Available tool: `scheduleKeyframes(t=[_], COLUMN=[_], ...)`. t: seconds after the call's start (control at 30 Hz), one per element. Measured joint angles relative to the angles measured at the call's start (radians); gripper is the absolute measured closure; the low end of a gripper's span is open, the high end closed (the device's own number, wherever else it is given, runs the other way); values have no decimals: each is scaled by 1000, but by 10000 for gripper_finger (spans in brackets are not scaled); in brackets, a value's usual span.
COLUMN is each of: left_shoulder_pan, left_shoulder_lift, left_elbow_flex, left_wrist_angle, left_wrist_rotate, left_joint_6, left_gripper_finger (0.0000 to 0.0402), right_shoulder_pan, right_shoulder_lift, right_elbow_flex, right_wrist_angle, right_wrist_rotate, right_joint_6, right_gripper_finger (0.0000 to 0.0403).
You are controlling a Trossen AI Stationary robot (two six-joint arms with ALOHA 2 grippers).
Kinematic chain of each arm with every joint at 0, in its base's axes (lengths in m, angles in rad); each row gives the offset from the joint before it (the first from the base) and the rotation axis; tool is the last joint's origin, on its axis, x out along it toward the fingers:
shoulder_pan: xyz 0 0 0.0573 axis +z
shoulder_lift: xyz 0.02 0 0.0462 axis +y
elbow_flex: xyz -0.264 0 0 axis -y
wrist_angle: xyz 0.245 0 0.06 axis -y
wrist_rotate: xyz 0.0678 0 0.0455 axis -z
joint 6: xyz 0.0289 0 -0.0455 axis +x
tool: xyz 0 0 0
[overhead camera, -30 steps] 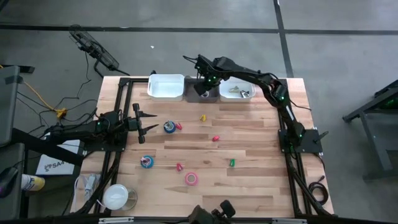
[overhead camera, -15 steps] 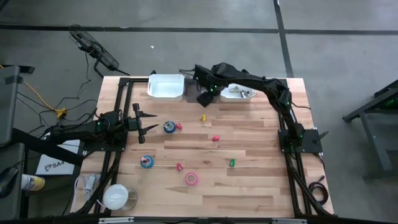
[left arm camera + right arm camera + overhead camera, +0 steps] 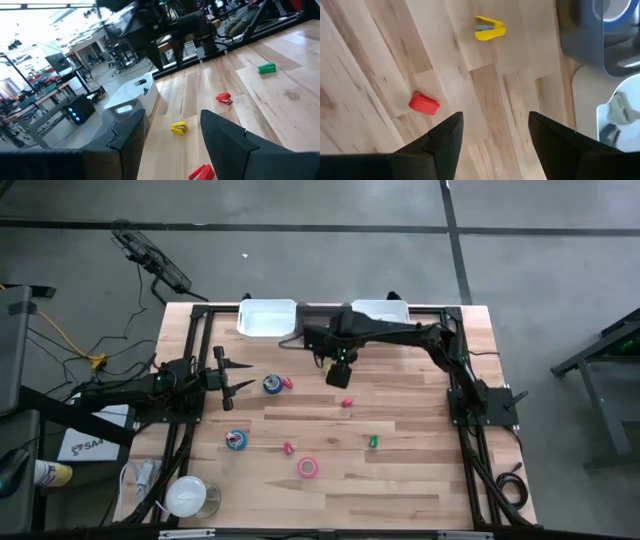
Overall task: Pick and place Stapler, Stapler remover, tape
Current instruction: Put the top right red stapler into the left white bin
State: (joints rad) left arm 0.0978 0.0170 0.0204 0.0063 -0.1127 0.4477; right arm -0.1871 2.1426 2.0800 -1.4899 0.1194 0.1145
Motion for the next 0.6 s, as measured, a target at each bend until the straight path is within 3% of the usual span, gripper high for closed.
scheduleKeyframes(t=[0.2,0.6], left_shoulder_pan=[0,0], left_shoulder_lift=[0,0], left_elbow_flex=[0,0], left_wrist_angle=[0,0], left_wrist_rotate=[0,0], left_joint_6=[0,0], left_gripper_finger=[215,215], right_shoulder_pan=[64,105], right_shoulder_lift=[-11,-154], right_elbow_flex=[-54,-530], right_wrist_angle=[20,355], right_wrist_rotate=[69,23], right_joint_6=[9,31], right_gripper_finger=[187,194])
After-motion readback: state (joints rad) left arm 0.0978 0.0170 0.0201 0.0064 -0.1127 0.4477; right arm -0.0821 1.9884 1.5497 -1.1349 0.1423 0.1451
